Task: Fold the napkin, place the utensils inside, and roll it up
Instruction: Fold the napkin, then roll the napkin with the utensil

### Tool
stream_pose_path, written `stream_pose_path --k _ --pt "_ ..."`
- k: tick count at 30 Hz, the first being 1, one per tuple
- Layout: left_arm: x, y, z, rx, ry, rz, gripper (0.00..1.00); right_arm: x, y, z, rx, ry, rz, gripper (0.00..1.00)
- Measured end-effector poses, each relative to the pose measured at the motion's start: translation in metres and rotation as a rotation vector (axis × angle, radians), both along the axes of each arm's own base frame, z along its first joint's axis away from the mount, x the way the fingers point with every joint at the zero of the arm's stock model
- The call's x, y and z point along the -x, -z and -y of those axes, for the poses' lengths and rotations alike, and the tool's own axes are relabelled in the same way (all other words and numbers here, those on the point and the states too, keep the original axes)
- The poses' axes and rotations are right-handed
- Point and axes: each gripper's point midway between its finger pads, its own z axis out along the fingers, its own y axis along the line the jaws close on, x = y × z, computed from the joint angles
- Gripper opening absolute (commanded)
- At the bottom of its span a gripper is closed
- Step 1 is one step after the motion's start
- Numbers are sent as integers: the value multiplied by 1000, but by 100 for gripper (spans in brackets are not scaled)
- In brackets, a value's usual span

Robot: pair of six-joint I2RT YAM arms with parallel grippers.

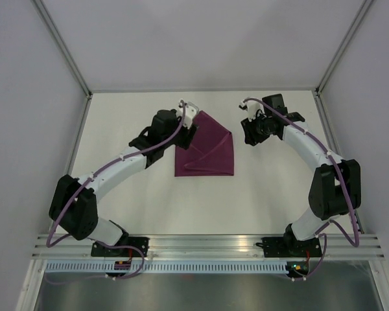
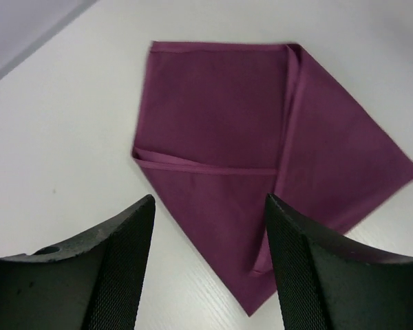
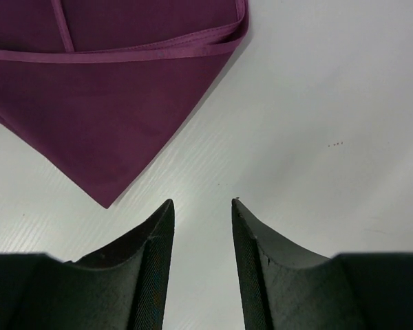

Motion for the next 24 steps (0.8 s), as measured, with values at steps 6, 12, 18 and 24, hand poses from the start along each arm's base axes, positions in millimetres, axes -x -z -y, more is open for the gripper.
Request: stream_pose_path --k 6,12,18,24 --pt "44 62 16 -171 174 -42 70 -9 -23 11 -45 -45 32 47" --pt "43 34 4 -129 84 16 71 3 -10 -14 -11 -170 47 48" --pt "36 -21 -19 -4 -85 90 75 53 27 -92 70 -468 59 53" --pt "41 -40 -38 59 -191 96 79 59 41 -120 94 -597 107 60"
